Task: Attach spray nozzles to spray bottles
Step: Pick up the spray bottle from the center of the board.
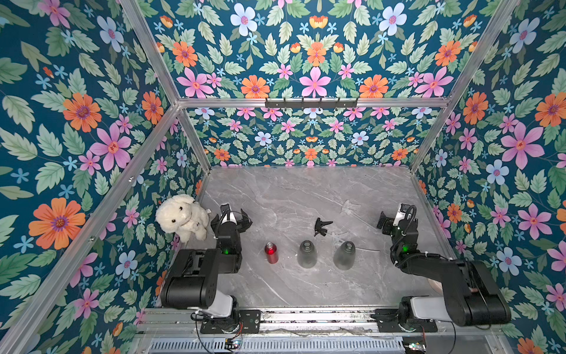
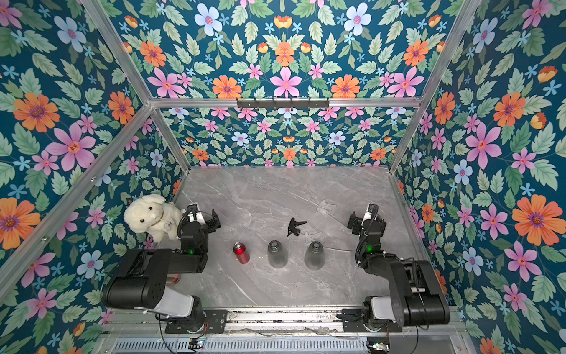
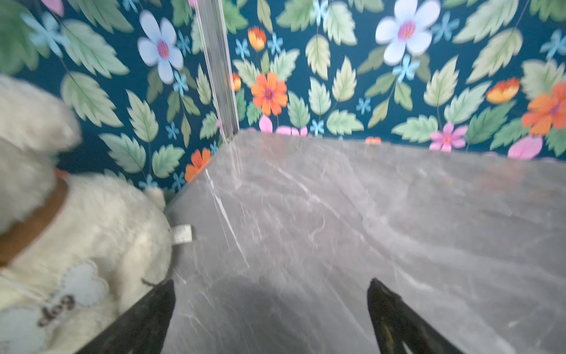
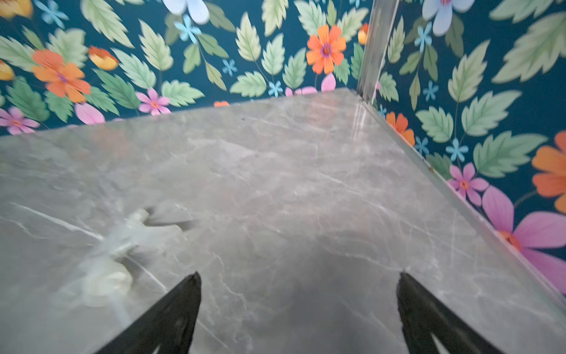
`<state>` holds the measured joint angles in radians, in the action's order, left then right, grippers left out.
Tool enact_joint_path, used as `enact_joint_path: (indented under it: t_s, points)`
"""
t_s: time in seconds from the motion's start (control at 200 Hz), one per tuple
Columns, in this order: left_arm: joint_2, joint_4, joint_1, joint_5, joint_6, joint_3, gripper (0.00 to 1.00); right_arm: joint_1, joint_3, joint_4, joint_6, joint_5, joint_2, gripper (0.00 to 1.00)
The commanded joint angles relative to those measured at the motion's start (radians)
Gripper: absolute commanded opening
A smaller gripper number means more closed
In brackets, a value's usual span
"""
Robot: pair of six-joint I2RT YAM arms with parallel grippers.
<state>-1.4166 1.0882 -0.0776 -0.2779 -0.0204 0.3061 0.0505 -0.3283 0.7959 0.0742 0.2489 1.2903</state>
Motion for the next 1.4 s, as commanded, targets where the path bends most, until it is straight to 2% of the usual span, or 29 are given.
enact_joint_path:
  t_s: [0.0,0.125,0.195,0.235,0.29,0.32,0.4,0.475,0.53,0.715,0.79,0.87,1.03,1.2,1.285,1.395]
  points:
    - [0.117,-0.094,-0.017,-0.085,-0.042,0.016,1.0,0.043,-0.056,-0.174,-0.021,0.118,-0.096,0.99]
    - [0.2,-0.025,-0.017,-0.078,-0.183,0.026,1.0,0.078,-0.102,-0.251,0.093,0.137,-0.193,0.99]
    - [0.184,-0.057,-0.018,-0.179,-0.369,0.076,1.0,0.079,-0.123,-0.262,0.235,0.168,-0.2,0.99]
    - [0.19,-0.183,-0.016,-0.252,-0.534,0.123,1.0,0.079,-0.136,-0.293,0.367,0.202,-0.209,0.99]
    - [0.231,-0.535,-0.016,-0.322,-0.81,0.218,1.0,0.076,-0.169,-0.476,0.553,0.183,-0.265,0.99]
    - [0.243,-0.631,-0.012,-0.333,-0.875,0.253,1.0,0.071,-0.18,-0.521,0.599,0.154,-0.291,1.0]
    - [0.264,-0.524,-0.008,-0.167,-0.688,0.239,1.0,0.04,-0.158,-0.438,0.568,-0.049,-0.322,0.99]
    - [0.295,-0.493,-0.008,-0.135,-0.748,0.215,1.0,0.04,-0.129,-0.363,0.596,-0.086,-0.341,0.99]
    - [0.319,-0.495,-0.009,-0.112,-0.779,0.21,1.0,0.04,-0.123,-0.34,0.567,-0.14,-0.357,0.99]
    - [0.339,-0.562,-0.008,0.074,-0.728,0.283,1.0,0.061,-0.268,-0.583,0.496,-0.361,-0.343,0.99]
    - [0.35,-0.56,-0.01,0.149,-0.708,0.292,1.0,0.112,-0.318,-0.639,0.438,-0.43,-0.332,0.99]
    - [0.352,-0.651,-0.019,0.196,-0.682,0.342,1.0,0.202,-0.382,-0.715,0.367,-0.481,-0.319,0.99]
    - [0.368,-0.782,-0.08,0.195,-0.623,0.388,1.0,0.482,-0.513,-0.921,0.204,-0.429,-0.234,0.99]
    - [0.371,-0.797,-0.15,0.201,-0.595,0.379,1.0,0.715,-0.541,-0.948,0.166,-0.382,-0.132,0.99]
    - [0.363,-0.792,-0.183,0.187,-0.583,0.373,0.98,0.794,-0.555,-0.942,0.151,-0.335,-0.089,0.99]
    - [0.353,-0.76,-0.195,0.191,-0.604,0.347,0.98,0.847,-0.563,-0.903,0.149,-0.297,-0.021,0.99]
